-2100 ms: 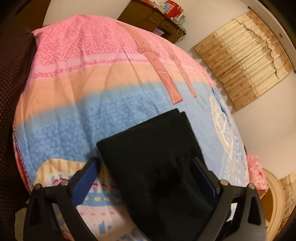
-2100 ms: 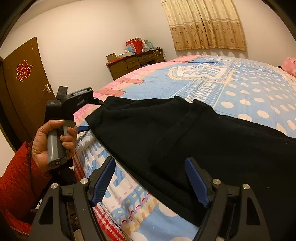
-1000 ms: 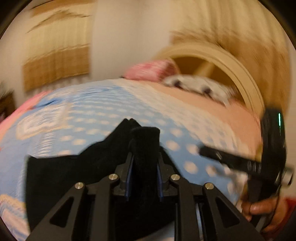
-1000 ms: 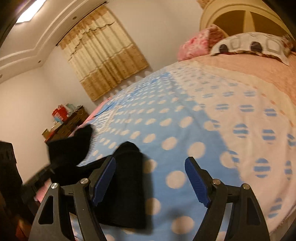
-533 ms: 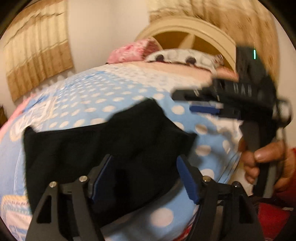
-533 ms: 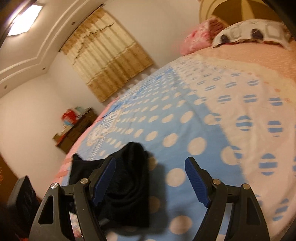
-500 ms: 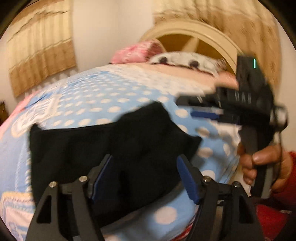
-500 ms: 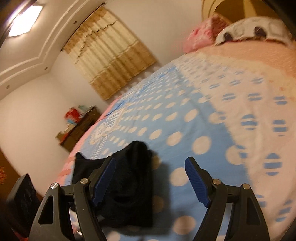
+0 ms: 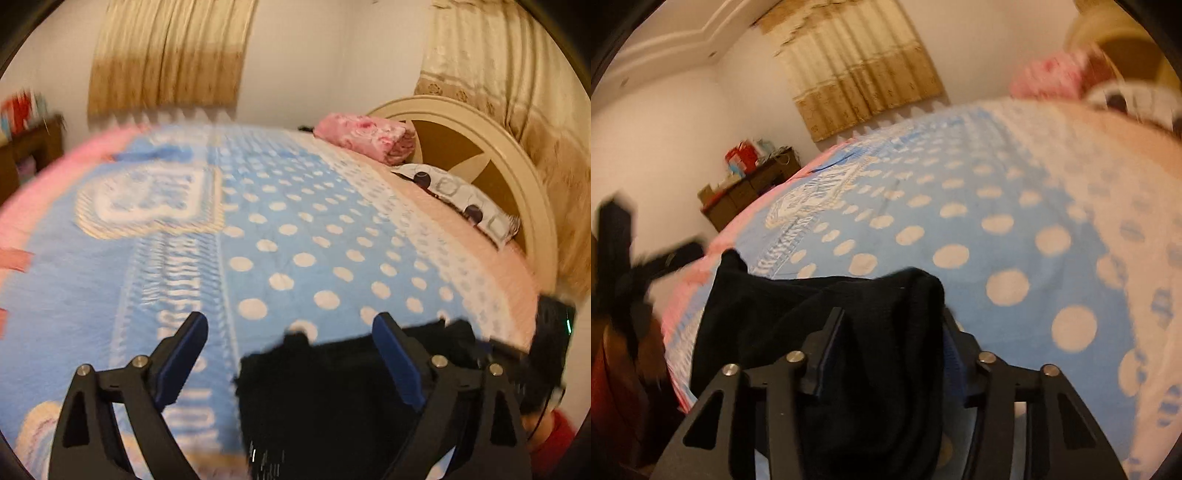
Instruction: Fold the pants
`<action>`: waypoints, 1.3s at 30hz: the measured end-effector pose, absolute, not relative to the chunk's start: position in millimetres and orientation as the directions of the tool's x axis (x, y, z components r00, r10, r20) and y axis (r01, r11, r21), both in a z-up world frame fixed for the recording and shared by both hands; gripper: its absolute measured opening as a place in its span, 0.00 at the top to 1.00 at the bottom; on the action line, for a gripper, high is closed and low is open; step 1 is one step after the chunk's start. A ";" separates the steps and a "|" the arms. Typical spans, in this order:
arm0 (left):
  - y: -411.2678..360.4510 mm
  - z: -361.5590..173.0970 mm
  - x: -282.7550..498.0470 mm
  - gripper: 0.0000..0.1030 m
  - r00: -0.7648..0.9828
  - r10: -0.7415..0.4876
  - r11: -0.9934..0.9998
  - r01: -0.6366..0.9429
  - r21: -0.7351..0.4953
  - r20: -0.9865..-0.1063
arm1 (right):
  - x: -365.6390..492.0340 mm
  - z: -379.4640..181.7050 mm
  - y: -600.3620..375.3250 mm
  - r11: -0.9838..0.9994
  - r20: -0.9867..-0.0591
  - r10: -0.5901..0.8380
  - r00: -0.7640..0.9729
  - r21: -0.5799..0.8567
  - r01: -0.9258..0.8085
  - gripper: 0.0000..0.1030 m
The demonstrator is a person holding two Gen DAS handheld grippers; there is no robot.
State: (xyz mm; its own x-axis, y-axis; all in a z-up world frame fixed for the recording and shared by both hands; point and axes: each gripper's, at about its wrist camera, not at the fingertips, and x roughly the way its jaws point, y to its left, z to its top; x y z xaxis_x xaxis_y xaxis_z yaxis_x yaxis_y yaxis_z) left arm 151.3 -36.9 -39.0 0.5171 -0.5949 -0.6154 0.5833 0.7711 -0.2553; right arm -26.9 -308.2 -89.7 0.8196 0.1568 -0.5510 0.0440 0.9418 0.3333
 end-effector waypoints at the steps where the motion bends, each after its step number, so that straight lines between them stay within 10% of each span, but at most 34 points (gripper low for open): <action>1: -41.3 -44.4 160.7 0.10 0.502 -0.593 0.775 0.567 -0.278 -0.630 | -28.6 -87.0 -306.8 0.943 -0.544 0.164 0.823 0.332 0.032 0.61; 6: -42.8 -96.6 204.6 0.14 0.326 -0.616 0.779 0.387 -0.493 -0.717 | -30.3 -86.9 -313.4 0.933 -0.557 0.165 0.814 0.357 0.054 0.61; 12: -39.5 -105.0 188.4 0.83 0.273 -0.649 0.736 0.464 -0.494 -0.710 | -17.0 -100.0 -312.3 0.933 -0.607 0.169 0.776 0.352 0.073 0.61; 14: -40.3 -99.9 186.3 0.91 0.253 -0.660 0.717 0.494 -0.492 -0.707 | -14.1 -96.2 -305.1 0.946 -0.613 0.162 0.773 0.320 0.056 0.67; 32: 51.1 -64.7 180.9 0.92 0.588 -0.380 0.922 0.301 -0.243 -0.714 | -22.6 -90.6 -293.0 0.966 -0.574 0.106 0.812 0.253 0.053 0.74; 34: 48.0 -62.2 161.8 0.90 0.605 -0.388 0.918 0.318 -0.235 -0.696 | -33.7 -80.7 -298.1 0.951 -0.552 0.127 0.824 0.303 0.057 0.64; 36: 42.9 -61.3 146.4 0.90 0.616 -0.387 0.918 0.330 -0.221 -0.686 | -48.1 -71.4 -301.8 0.929 -0.516 0.141 0.845 0.364 0.067 0.30; 39: 33.2 -63.3 127.2 0.90 0.615 -0.391 0.914 0.348 -0.210 -0.685 | -64.0 -65.5 -293.0 0.917 -0.486 0.177 0.856 0.397 0.036 0.24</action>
